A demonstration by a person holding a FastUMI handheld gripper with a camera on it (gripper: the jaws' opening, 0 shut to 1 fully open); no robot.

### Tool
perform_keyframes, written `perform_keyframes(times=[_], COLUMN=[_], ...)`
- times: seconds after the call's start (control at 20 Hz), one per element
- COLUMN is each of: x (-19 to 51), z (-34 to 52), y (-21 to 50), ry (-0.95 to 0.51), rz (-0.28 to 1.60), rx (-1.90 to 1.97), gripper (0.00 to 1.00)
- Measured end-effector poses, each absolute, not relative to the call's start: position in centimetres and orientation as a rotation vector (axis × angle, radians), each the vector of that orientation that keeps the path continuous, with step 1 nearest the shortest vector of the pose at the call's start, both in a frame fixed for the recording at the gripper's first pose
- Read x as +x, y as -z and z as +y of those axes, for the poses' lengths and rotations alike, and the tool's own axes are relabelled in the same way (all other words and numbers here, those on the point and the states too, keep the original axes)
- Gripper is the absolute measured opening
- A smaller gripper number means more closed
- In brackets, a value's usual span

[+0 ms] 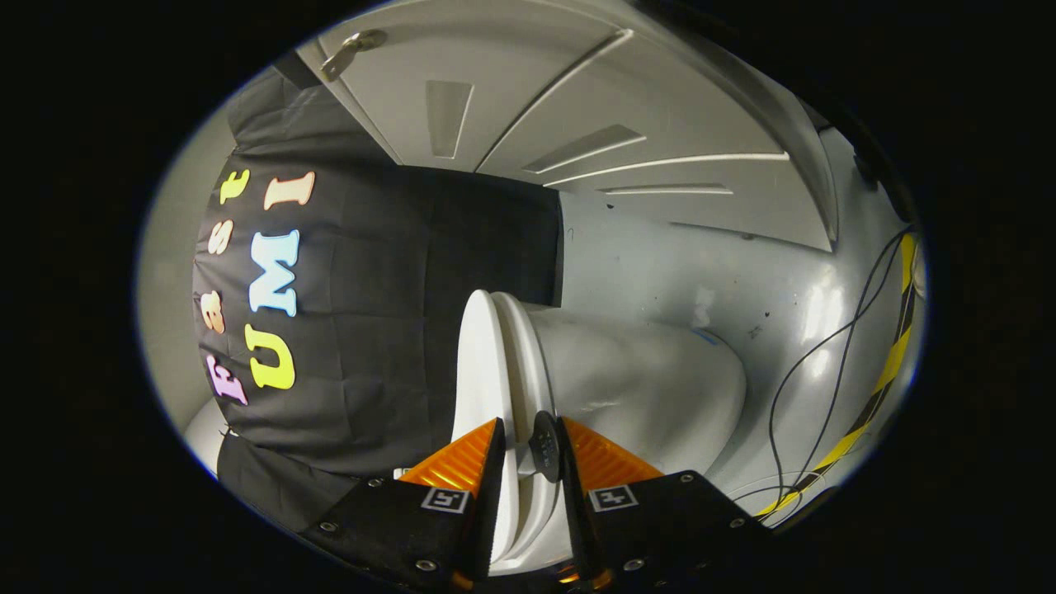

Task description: Open the toilet lid.

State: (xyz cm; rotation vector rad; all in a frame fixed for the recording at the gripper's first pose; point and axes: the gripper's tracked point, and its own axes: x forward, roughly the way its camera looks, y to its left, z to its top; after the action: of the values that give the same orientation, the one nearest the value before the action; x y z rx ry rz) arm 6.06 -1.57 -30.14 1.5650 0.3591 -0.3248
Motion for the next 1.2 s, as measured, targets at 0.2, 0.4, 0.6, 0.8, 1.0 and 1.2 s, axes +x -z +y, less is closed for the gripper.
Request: perform_keyframes(times=[0.2,0.4,0.6,0.8,1.0,1.2], x=[5.2,5.7,5.9,6.0,6.4,6.8], z=[-1.8,-1.7,-1.7,-1.6,-1.8,-1.6], y=[31.0,31.2,30.9,29.8,27.4,24.0], ry=[0.373,0.376,0.387,0.41,0.391,0.387], rz=[0.39,0.427,0.494,0.542,0.519,0.486], rx=[1.54,1.502,1.497,1.476,1.4,1.375], gripper=[0.13,0.1,0.0,0.0,0.0,0.0])
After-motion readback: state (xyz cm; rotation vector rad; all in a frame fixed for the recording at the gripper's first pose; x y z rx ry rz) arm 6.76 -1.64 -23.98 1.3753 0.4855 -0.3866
